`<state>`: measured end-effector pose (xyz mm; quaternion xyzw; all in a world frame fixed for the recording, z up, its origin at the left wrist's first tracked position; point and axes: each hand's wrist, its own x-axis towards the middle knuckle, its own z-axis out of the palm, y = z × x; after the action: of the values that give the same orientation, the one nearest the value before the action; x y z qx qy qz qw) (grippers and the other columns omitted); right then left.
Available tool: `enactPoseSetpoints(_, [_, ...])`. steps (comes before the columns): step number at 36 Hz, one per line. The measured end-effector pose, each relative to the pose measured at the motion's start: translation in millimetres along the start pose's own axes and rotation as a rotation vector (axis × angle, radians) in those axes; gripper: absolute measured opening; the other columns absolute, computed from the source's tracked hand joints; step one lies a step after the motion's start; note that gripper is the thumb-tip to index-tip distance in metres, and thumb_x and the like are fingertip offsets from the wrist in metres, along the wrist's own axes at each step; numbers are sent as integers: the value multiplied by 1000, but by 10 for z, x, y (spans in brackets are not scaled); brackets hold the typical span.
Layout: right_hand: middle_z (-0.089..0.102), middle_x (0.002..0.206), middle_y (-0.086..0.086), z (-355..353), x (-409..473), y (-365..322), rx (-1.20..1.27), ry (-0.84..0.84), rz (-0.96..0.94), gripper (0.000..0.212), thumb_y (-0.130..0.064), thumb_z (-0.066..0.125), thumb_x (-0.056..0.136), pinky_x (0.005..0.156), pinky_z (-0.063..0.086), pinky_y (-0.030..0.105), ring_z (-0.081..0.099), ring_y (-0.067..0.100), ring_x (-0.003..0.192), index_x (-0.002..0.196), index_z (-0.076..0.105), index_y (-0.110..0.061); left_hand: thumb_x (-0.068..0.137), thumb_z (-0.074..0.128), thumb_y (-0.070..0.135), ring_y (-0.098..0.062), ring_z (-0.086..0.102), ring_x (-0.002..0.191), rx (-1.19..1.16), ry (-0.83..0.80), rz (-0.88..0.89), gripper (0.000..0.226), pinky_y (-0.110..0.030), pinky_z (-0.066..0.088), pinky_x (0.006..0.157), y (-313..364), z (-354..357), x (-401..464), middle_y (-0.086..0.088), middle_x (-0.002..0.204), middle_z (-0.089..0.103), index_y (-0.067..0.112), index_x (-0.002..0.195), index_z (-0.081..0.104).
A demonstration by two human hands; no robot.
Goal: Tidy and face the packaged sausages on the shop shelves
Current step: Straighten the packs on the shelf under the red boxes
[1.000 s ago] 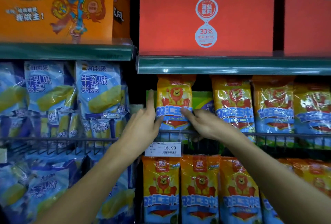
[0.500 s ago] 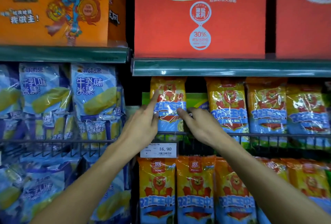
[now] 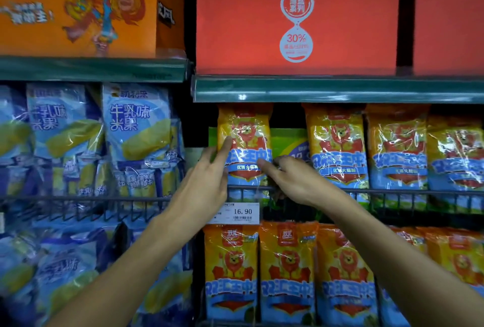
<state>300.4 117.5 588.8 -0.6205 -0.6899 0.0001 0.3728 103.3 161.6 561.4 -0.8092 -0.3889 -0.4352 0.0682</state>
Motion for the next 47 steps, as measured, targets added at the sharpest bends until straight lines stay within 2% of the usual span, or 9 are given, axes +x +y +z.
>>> enactPoseSetpoints(3, [61,80,27,-16,5,30,15,-19,3,72,-63,36,102,76,52,48,69,39,81,105,61,4,108,45,16,-27,53,128,-15,29,15,68,-39,51,100,21,-11,-23,-3,165,21,36,163,11])
enactPoseSetpoints(9, [48,68,12,-60,41,2,-22,7,-25,75,-66,39,99,68,48,46,65,40,75,108,64,5,106,51,11,-21,46,138,-123,72,30,63,-31,42,109,13,-102,61,0,160,34,32,160,28])
enactPoseSetpoints(14, [50,73,22,-43,30,21,-70,-13,-29,72,-63,37,101,64,40,39,58,38,70,97,60,4,107,48,14,-27,43,141,-35,5,9,66,-40,44,111,16,-88,34,1,165,27,36,162,19])
enactPoseSetpoints(20, [73,100,23,-99,-66,-23,-23,-94,-26,72,-60,37,103,86,55,47,70,36,93,120,64,5,107,46,21,-25,51,132,-21,50,36,62,-39,50,101,4,-28,-86,5,167,17,32,163,22])
enactPoseSetpoints(25, [76,77,4,-89,-151,-6,-85,-59,-73,54,-55,45,103,82,56,40,73,13,77,123,58,-6,105,44,41,-11,10,157,48,135,211,53,-28,26,115,-35,40,-197,13,170,1,17,153,47])
enactPoseSetpoints(31, [73,74,12,-90,-18,28,-98,-90,-95,47,-50,47,105,76,58,51,72,18,65,105,58,-4,108,22,50,-11,-13,158,180,35,359,55,-35,7,125,-120,193,-209,14,172,-2,37,162,21])
enactPoseSetpoints(37, [78,91,4,-86,-188,89,-71,-41,-115,48,-51,52,102,86,58,44,73,12,83,127,63,-12,107,23,57,-15,-12,159,200,26,347,59,-43,14,125,-109,220,-214,11,173,0,36,161,23])
enactPoseSetpoints(42, [70,126,-8,-520,-499,324,152,175,-250,39,-26,64,100,101,54,25,65,1,116,138,61,-18,105,44,42,-8,40,146,-87,161,433,40,-36,38,120,233,140,-262,12,146,56,27,131,70])
enactPoseSetpoints(47, [68,123,-13,-926,-766,760,163,542,-166,43,-26,73,92,89,46,2,61,-6,112,134,62,-24,102,57,43,0,48,136,-475,-67,171,51,-31,41,116,803,169,-152,21,149,50,42,151,45])
